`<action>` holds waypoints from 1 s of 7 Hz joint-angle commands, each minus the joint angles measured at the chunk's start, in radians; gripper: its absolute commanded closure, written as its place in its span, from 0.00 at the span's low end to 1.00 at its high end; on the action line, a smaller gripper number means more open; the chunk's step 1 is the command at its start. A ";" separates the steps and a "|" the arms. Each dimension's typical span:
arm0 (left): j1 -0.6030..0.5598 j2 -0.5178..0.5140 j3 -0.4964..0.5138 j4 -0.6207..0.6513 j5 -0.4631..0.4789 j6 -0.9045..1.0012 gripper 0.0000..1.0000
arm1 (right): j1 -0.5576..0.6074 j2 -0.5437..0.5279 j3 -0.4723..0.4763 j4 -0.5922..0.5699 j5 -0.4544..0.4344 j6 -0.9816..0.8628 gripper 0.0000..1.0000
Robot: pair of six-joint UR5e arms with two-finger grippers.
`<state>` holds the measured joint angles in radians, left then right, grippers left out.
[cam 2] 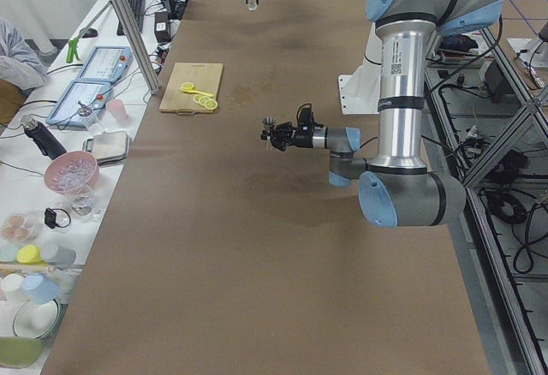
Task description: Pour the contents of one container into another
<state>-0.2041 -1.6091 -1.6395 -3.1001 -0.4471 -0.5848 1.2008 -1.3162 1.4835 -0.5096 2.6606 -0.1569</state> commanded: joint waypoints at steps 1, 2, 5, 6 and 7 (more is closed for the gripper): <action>-0.124 -0.237 0.001 0.279 -0.117 0.010 1.00 | 0.020 0.017 0.059 -0.097 0.008 0.000 1.00; -0.141 -0.327 0.007 0.378 -0.158 0.010 1.00 | 0.023 0.015 0.069 -0.121 0.013 0.000 1.00; -0.173 -0.518 0.119 0.422 -0.291 0.061 1.00 | 0.003 0.008 0.190 -0.333 -0.019 -0.019 1.00; -0.172 -0.555 0.151 0.423 -0.295 0.065 1.00 | 0.002 -0.001 0.224 -0.390 -0.075 -0.057 1.00; -0.172 -0.601 0.179 0.446 -0.295 0.065 1.00 | -0.001 -0.024 0.294 -0.508 -0.121 -0.155 1.00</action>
<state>-0.3753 -2.1578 -1.4951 -2.6718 -0.7383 -0.5239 1.2032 -1.3209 1.7107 -0.9051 2.5914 -0.2280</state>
